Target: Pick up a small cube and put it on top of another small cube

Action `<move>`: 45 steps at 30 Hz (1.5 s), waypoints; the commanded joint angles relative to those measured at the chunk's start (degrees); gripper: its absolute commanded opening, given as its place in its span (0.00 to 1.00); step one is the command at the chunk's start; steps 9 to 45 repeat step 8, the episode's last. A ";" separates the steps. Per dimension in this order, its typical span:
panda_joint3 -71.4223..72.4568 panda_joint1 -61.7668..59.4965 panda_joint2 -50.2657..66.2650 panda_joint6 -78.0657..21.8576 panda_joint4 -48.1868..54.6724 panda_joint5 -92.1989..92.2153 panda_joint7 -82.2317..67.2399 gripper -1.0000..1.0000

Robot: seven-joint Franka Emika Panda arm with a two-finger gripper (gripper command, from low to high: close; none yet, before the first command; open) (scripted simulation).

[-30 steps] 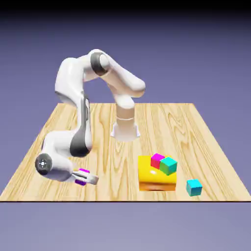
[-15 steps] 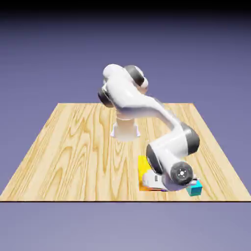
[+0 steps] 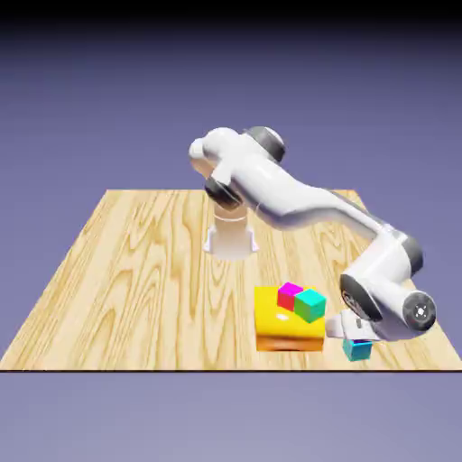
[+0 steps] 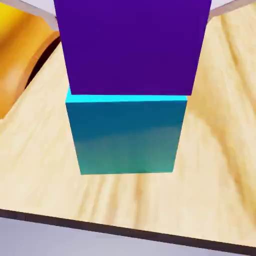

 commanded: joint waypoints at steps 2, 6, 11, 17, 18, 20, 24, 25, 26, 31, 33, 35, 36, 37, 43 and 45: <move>-0.01 1.47 0.28 -2.99 4.15 0.27 -0.50 1.00; -0.04 4.41 0.83 -8.96 12.45 0.81 -1.51 1.00; -0.05 5.28 0.99 -10.74 14.92 0.97 -1.81 1.00; -0.05 5.28 0.99 -10.74 14.92 0.97 -1.81 1.00; -0.05 5.28 0.99 -10.74 14.92 0.97 -1.81 1.00; -0.05 5.28 0.99 -10.74 14.92 0.97 -1.81 1.00; -0.05 5.28 0.99 -10.74 14.92 0.97 -1.81 1.00; -0.05 5.28 0.99 -10.74 14.92 0.97 -1.81 1.00; -0.05 5.28 0.99 -10.74 14.92 0.97 -1.81 1.00; -0.05 5.28 0.99 -10.74 14.92 0.97 -1.81 1.00; -0.05 5.28 0.99 -10.74 14.92 0.97 -1.81 1.00; -0.05 5.28 0.99 -10.74 14.92 0.97 -1.81 1.00; -0.05 5.28 0.99 -10.74 14.92 0.97 -1.81 1.00; -0.05 5.28 0.99 -10.74 14.92 0.97 -1.81 1.00; -0.05 5.28 0.99 -10.74 14.92 0.97 -1.81 1.00; -0.05 5.28 0.99 -10.74 14.92 0.97 -1.81 1.00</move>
